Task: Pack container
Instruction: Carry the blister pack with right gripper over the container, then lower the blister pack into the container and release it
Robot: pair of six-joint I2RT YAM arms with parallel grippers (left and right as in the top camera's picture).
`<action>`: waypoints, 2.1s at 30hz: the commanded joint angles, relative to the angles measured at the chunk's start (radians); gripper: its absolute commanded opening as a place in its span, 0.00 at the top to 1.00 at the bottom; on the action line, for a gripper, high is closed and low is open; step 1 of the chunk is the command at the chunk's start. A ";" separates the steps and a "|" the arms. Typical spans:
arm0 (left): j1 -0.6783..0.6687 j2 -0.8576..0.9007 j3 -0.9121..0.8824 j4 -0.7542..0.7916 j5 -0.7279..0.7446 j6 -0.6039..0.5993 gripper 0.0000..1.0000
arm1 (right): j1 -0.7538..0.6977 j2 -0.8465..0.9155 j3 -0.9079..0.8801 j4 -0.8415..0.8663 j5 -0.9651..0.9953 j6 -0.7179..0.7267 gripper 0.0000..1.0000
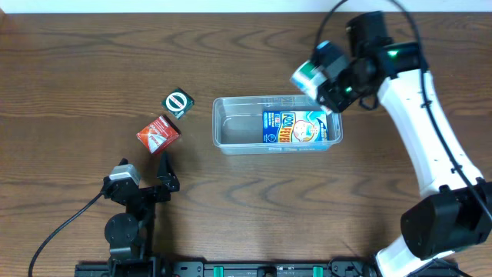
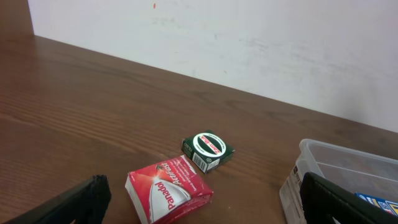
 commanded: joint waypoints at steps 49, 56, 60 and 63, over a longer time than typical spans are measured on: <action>0.005 0.001 -0.015 -0.034 0.011 0.003 0.02 | -0.008 0.324 0.007 0.052 0.003 -0.666 0.57; 0.005 0.001 -0.015 -0.034 0.011 0.003 0.02 | -0.008 0.324 0.007 0.047 0.003 -0.665 0.34; 0.005 0.001 -0.015 -0.034 0.011 0.003 0.02 | -0.006 0.324 0.007 0.040 0.003 -0.661 0.31; 0.005 0.001 -0.015 -0.034 0.011 0.003 0.02 | -0.003 0.324 0.007 0.031 0.003 -0.662 0.33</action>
